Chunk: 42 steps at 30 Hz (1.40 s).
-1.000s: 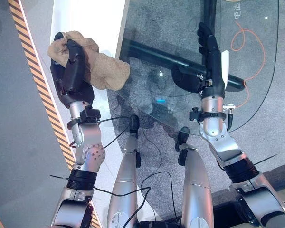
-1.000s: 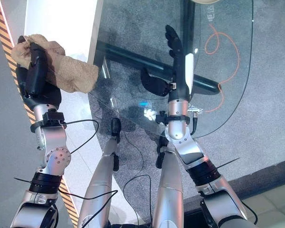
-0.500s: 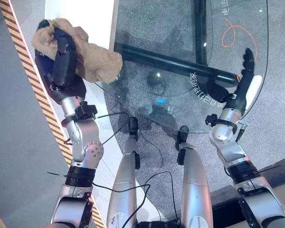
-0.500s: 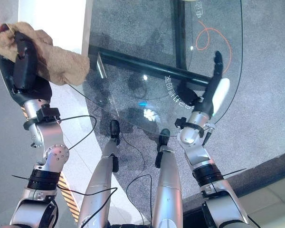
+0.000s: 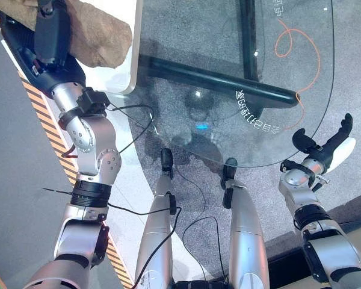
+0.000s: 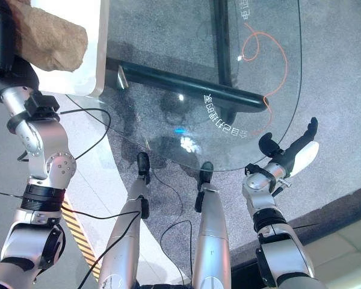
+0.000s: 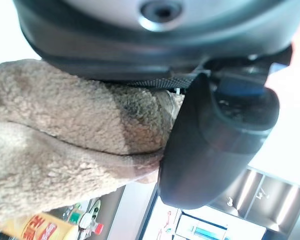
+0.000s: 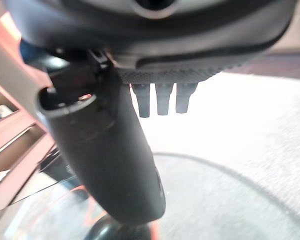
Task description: Wipe the table with a cloth and put it in the basket.
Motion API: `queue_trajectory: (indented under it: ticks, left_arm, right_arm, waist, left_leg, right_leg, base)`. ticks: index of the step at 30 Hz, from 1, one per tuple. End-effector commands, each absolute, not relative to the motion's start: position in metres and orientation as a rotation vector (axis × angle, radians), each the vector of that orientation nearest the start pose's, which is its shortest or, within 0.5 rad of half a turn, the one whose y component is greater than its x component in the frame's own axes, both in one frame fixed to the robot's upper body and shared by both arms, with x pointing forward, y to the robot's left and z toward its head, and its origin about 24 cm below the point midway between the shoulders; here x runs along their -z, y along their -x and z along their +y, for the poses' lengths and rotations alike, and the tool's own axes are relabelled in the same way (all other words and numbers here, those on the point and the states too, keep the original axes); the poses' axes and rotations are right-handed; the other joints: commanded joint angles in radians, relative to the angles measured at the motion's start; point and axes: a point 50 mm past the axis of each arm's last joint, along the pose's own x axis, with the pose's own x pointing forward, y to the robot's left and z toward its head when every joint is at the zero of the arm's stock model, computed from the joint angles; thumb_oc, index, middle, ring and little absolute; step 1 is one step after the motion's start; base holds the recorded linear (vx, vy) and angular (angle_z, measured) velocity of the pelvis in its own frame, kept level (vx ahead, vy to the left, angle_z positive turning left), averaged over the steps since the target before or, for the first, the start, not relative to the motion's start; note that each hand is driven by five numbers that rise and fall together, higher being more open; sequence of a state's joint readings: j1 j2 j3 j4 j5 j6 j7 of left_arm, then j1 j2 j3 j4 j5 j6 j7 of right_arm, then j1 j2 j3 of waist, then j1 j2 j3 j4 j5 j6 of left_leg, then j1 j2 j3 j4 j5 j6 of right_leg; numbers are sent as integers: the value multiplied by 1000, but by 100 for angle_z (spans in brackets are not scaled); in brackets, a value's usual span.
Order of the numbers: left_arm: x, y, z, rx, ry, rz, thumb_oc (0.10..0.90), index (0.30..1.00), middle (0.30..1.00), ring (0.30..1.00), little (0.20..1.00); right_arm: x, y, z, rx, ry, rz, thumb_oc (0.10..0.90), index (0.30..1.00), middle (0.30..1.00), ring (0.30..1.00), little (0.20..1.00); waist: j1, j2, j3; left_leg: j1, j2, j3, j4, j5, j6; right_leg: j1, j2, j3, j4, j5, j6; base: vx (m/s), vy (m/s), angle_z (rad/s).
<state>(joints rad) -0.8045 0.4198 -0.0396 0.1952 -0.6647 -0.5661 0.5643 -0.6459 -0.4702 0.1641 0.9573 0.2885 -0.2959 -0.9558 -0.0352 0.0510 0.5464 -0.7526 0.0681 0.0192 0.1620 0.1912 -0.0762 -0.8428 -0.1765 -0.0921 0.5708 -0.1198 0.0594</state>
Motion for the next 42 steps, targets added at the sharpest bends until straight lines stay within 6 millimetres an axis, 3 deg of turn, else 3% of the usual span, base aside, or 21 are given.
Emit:
queue_trajectory:
  ticks: [1, 9, 22, 36, 42]
  left_arm:
    - [-358, -281, 210, -281, 491, -1427, 100, 300, 300, 300, 200]
    - [-369, -303, 222, -446, 396, -1365, 100, 300, 300, 300, 200]
    - [-381, -328, 268, -771, 206, -1185, 100, 300, 300, 300, 200]
    - [-377, -343, 301, -912, 18, -949, 100, 300, 300, 300, 200]
    - [-376, -348, 303, -907, -78, -869, 100, 300, 300, 300, 200]
  right_arm:
    - [-105, -328, -312, 1098, 210, -199, 800, 900, 900, 900, 900]
    - [-95, -323, -333, 1134, 272, -80, 800, 900, 900, 900, 900]
    - [-68, -304, -359, 1127, 377, 144, 800, 900, 900, 900, 900]
    - [-58, -307, -354, 1005, 420, 212, 800, 900, 900, 900, 900]
    - [-49, -302, -355, 987, 448, 259, 800, 900, 900, 900, 900]
  waist:
    - [10, -12, -26]
    - [-3, -6, -26]
    - [-42, -7, -26]
    - [-69, -12, -26]
    - [-77, -7, -26]
  left_leg:
    - [2, -28, 27, 142, -194, 16]
    - [-1, -21, 33, 150, -195, 14]
    - [-3, -3, 43, 164, -197, 9]
    - [-7, 6, 50, 167, -195, 3]
    - [-13, 6, 52, 164, -195, 4]
  right_leg:
    - [76, 45, 3, -224, 95, 9]
    - [71, 46, 8, -219, 91, 7]
    - [56, 53, 23, -203, 81, 2]
    - [46, 61, 38, -195, 72, -2]
    - [36, 65, 44, -191, 70, -2]
  base:
    - [0, 0, 0]
    - [3, 18, 0]
    - [6, 21, -3]
    - [0, 2, 0]
    - [0, 0, 0]
